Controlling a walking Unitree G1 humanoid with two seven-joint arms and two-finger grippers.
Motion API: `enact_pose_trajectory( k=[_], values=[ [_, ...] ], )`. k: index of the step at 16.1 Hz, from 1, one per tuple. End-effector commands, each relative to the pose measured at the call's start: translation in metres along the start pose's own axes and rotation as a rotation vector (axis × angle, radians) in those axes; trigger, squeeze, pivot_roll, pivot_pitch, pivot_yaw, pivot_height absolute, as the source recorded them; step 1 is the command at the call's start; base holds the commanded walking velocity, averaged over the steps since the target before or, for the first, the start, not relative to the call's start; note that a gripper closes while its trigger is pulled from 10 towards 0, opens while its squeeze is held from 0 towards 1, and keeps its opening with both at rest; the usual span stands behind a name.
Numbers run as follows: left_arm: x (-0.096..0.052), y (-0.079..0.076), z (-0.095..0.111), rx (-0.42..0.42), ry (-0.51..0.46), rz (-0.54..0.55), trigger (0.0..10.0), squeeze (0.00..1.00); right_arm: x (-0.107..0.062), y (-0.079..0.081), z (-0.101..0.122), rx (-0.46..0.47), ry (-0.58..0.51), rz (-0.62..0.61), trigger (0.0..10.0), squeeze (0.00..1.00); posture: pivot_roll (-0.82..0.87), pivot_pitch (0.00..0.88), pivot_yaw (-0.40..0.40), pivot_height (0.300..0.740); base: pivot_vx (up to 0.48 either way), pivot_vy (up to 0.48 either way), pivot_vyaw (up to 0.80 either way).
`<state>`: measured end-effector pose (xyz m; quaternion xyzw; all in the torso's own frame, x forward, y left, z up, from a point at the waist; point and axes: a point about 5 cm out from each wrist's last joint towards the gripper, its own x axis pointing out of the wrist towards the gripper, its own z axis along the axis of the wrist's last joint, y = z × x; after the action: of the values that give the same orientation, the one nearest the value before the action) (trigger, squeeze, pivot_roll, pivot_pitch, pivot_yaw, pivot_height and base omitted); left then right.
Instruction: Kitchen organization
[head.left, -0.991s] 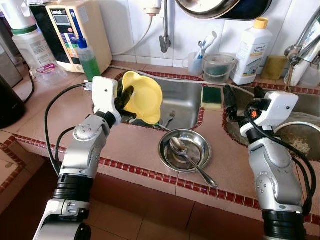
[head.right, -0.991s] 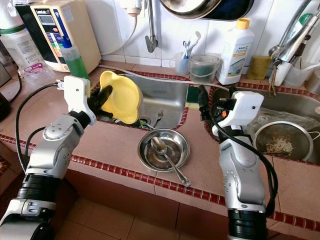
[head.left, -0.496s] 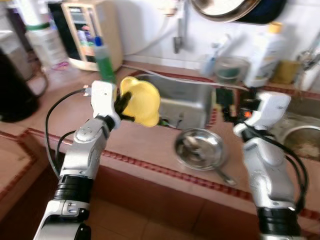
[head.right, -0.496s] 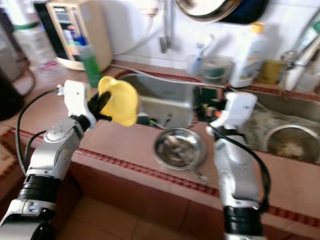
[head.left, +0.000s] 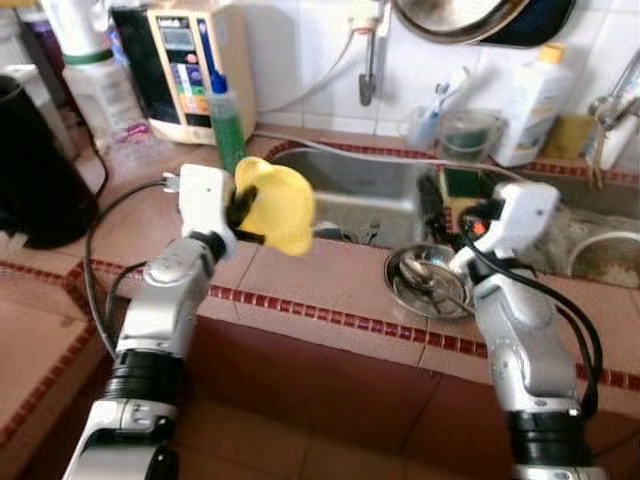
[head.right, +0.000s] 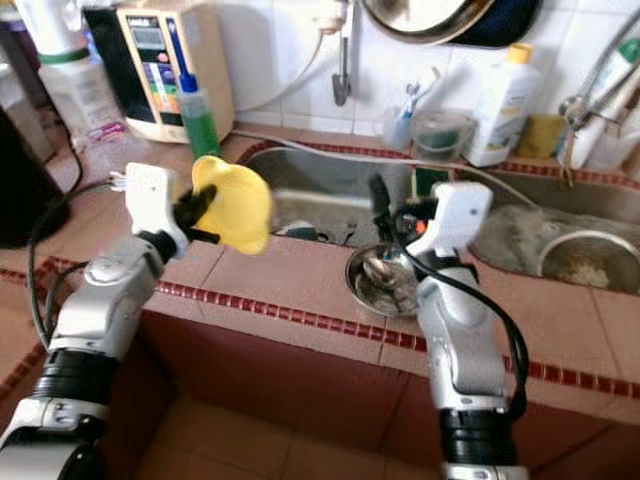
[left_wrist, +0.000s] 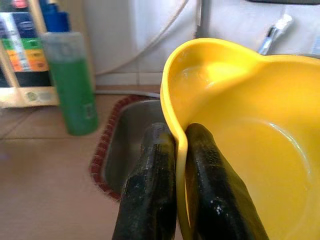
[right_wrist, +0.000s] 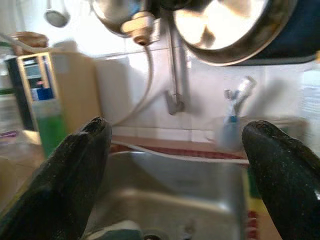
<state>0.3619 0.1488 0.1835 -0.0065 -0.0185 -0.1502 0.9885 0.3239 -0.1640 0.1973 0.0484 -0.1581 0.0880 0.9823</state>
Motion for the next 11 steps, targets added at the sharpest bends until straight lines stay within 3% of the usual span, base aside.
enact_pose_trajectory(
  k=[1,8,11],
  values=[
    [0.0031,-0.0081,0.0052,0.012,-0.018,-0.035,10.0,0.00,0.0013,-0.0069,0.0010,-0.009,0.004,-0.021,10.0,0.00,-0.17,0.000,0.051,0.740,0.000,0.000,-0.77],
    [0.0038,-0.0038,0.0094,0.021,-0.032,-0.032,10.0,0.00,0.0020,-0.0070,0.0008,-0.013,0.002,-0.015,10.0,0.00,-0.17,0.000,0.048,0.740,0.000,0.000,-0.77],
    [0.0037,-0.0040,0.0096,0.023,-0.033,-0.040,10.0,0.00,0.0015,-0.0071,0.0027,-0.004,-0.016,-0.009,10.0,0.00,-0.17,0.000,0.047,0.740,0.000,0.000,0.00]
  ],
)
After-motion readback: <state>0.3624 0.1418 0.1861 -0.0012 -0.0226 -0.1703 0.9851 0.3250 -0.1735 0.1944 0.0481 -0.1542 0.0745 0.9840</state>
